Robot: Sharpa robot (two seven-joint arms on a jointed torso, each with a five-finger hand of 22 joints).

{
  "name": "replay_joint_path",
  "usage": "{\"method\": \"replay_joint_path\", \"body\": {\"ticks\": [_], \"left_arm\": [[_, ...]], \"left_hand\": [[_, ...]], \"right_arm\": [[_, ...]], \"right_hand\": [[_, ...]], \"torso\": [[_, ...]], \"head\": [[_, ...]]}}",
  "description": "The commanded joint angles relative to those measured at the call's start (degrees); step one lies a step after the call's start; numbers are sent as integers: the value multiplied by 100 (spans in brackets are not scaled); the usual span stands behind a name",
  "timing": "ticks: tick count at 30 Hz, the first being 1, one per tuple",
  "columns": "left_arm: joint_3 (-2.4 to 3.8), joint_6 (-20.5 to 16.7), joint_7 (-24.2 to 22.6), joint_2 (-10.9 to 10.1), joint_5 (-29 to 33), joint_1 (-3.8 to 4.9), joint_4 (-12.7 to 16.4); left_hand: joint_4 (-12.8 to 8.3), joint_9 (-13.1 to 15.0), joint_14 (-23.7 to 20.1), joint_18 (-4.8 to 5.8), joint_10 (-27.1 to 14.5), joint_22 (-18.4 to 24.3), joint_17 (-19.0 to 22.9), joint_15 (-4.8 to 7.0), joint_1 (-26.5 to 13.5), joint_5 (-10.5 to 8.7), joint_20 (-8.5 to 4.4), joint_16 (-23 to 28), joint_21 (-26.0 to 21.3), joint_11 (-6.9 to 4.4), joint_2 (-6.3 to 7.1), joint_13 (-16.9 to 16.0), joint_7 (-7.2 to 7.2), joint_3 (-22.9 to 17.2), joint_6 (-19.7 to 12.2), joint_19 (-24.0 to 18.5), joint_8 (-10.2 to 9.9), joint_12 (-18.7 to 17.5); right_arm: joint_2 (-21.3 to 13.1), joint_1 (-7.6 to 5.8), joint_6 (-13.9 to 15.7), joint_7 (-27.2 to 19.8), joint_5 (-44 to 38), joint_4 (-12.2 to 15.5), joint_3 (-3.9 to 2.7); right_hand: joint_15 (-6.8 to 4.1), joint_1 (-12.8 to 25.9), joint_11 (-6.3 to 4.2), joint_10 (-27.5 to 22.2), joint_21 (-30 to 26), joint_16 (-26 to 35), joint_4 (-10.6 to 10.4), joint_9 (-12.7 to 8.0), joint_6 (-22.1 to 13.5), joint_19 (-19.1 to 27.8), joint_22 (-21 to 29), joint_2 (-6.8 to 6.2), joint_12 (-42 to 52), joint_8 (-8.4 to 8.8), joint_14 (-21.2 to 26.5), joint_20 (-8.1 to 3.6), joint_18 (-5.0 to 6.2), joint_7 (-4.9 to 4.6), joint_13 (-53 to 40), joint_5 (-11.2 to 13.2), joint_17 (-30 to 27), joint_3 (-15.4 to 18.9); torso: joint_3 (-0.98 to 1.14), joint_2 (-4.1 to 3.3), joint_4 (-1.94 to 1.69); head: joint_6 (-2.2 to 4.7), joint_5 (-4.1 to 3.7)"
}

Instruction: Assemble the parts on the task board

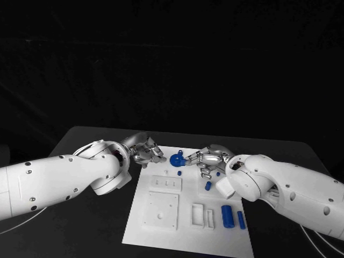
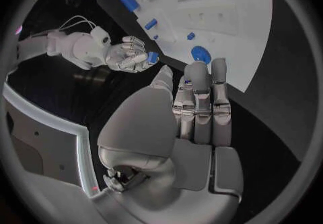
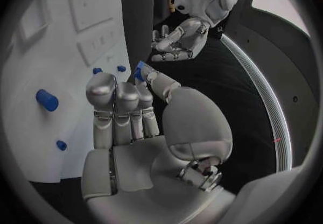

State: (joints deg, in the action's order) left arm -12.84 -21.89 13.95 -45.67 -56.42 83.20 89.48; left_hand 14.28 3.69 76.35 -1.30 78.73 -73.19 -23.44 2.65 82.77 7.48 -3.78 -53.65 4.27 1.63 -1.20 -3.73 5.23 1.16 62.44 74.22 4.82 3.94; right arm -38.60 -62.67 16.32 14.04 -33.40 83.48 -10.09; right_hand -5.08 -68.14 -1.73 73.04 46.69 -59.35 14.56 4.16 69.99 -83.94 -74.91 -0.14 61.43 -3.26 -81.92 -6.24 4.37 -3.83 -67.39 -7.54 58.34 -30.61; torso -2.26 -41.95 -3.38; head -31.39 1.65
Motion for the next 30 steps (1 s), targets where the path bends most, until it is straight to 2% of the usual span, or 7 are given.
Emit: {"method": "replay_joint_path", "body": {"ticks": [1,4,9,20,25,28,30], "left_arm": [[-22,452,-479,56,1957,14,-115],[-57,627,-593,114,2357,13,-210],[-87,834,-714,211,2573,8,-328],[-98,1289,-1057,344,2486,-14,-411],[-98,1349,-1168,361,2515,-17,-422],[-98,1400,-1190,370,2527,-18,-423],[-98,1435,-1199,373,2531,-18,-419]], "left_hand": [[172,-4,-24,-74,30,-10,-5,-2,-208,-312,4,-28,-16,-2,-109,-4,18,88,35,-36,-54,-18],[191,-5,-25,-73,36,-10,-8,-5,-385,-462,3,-43,-16,10,0,-6,45,251,14,-34,-73,-16],[136,-3,-32,-64,46,-8,-15,-6,-426,-469,-2,-54,-17,17,97,-2,69,357,-77,-39,-90,-20],[98,-3,-139,13,60,-76,-122,51,-402,-474,-55,-239,-3,-51,-110,1,-27,519,-644,-105,-96,-22],[140,-1,-163,29,56,-114,-147,48,-563,-475,-65,-301,3,-45,-30,-2,-20,777,-795,-105,-93,-19],[99,0,-179,27,49,-143,-153,41,-589,-474,-62,-332,1,-32,-69,-3,13,934,-803,-106,-79,-19],[9,2,-202,0,44,-193,-144,29,-598,-474,-41,-371,-8,-23,-194,-4,30,1148,-764,-112,-68,-16]], "right_arm": [[-32,14,-444,-342,281,23,-3],[-60,20,-522,-391,388,37,-7],[-88,26,-593,-435,496,59,-13],[-100,30,-623,-409,507,96,-23],[-95,31,-637,-369,463,102,-23],[-95,31,-642,-359,446,105,-23],[-96,31,-643,-357,439,106,-23]], "right_hand": [[-31,45,-9,0,11,6,29,12,108,-120,-549,39,1,-42,9,-26,17,18,9,27,-10,0],[-31,45,-9,0,11,6,29,12,108,-120,-549,39,1,-42,9,-26,17,18,9,27,-10,0],[-27,39,-6,-10,14,7,30,12,101,-116,-551,49,-10,-42,11,-21,20,15,13,37,-9,14],[-23,31,-4,-14,19,4,40,13,95,-115,-551,70,-17,-42,11,-15,24,13,10,87,-2,31],[-23,29,-4,-13,21,4,44,12,94,-115,-551,72,-16,-42,10,-15,25,12,8,86,-2,30],[-23,28,-4,-13,22,3,46,12,93,-115,-552,72,-16,-42,10,-14,26,12,7,86,-1,29],[-23,28,-4,-13,22,3,46,12,93,-115,-552,72,-16,-42,10,-14,26,12,7,86,-1,29]], "torso": [[0,-4,8],[-3,-8,7],[-4,-10,10],[-12,-7,4],[-14,-3,3],[-13,-1,-1],[-14,1,-2]], "head": [[-4,-8],[-10,-18],[-26,-33],[-67,-63],[-74,-68],[-75,-68],[-75,-65]]}}
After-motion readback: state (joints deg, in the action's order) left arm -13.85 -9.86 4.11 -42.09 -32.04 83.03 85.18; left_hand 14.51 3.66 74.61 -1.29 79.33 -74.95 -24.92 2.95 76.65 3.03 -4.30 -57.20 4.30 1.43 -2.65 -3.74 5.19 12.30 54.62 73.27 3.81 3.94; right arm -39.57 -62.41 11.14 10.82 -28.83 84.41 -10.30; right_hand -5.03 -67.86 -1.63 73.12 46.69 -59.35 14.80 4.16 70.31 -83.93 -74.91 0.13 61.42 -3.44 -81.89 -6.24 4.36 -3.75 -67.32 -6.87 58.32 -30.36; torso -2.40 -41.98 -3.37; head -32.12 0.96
